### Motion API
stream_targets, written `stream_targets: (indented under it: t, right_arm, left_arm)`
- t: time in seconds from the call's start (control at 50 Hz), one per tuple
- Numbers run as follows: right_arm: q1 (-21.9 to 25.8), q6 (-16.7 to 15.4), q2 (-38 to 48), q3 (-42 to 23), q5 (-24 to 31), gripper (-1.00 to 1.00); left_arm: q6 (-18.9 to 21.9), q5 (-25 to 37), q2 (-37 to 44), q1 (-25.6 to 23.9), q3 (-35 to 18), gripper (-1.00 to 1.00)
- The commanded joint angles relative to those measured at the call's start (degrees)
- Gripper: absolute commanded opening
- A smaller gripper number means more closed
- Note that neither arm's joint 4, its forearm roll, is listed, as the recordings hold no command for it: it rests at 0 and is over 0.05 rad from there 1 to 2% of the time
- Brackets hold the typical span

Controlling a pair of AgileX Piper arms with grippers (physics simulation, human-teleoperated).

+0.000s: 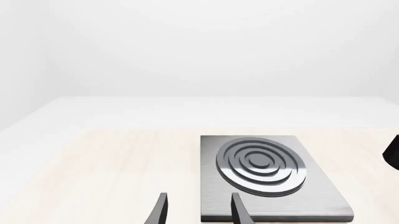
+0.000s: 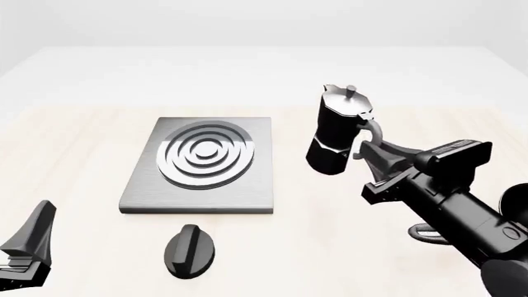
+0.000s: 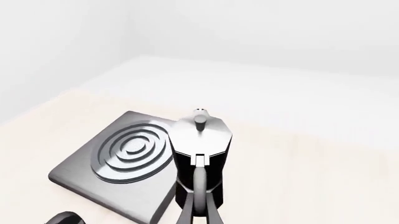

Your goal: Put the moka pot on the stove.

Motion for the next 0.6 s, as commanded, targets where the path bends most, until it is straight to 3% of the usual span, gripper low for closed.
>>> stream_targets:
  t: [0.02,0.6]
  right_arm:
    - [1.18,-0.38,-0.61,-4.44,2.94,-1.00]
    - [4.50,0.53,8.56,-14.92,3.34,-1.00]
  left_arm:
    - [0.00,0.00,0.00,0.00,0.00,1.00]
    - [0.00,0.00,0.00,0.00,0.00,1.00]
